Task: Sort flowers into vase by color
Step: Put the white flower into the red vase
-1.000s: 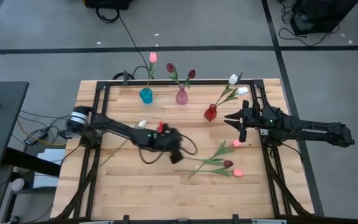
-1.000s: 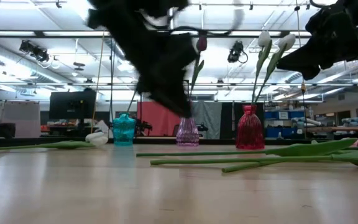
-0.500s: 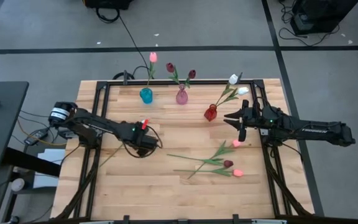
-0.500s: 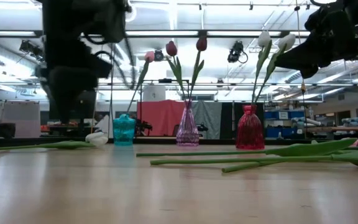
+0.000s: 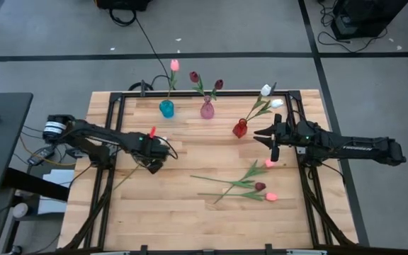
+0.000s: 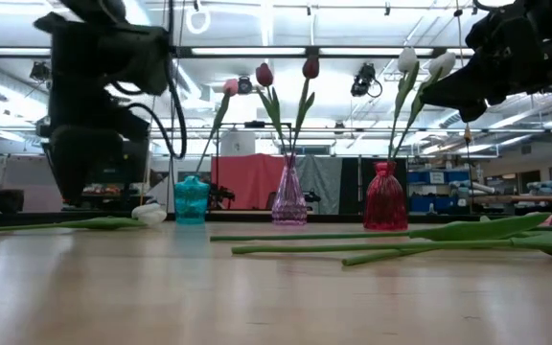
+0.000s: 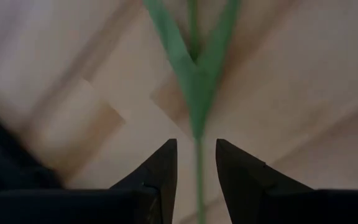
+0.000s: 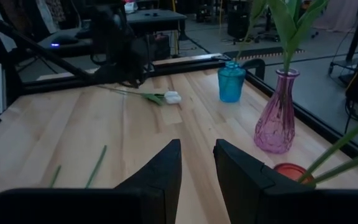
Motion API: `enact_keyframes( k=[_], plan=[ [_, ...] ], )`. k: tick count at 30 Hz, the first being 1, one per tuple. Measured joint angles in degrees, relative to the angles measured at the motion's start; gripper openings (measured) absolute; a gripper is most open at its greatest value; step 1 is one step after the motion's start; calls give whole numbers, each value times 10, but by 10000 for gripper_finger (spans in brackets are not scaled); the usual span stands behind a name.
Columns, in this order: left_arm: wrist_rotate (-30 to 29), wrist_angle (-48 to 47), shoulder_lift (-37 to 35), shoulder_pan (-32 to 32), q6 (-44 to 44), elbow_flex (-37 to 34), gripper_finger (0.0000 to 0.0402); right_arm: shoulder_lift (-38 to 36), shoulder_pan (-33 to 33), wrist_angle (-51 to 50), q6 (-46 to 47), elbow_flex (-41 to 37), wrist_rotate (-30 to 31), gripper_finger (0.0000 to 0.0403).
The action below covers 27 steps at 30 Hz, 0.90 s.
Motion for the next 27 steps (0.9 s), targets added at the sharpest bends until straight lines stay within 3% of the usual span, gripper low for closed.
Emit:
enact_keyframes(
  k=[9,17,27],
  plan=[
    [77,80,-89,4,-34,-105,115,5,0,11,0,0,1,110],
    [37,99,-68,5,-25,-112,115,14,0,33,0,0,1,110],
    [37,131,-17,27,9,-108,95,17,1,35,1,0,0,110]
  ],
)
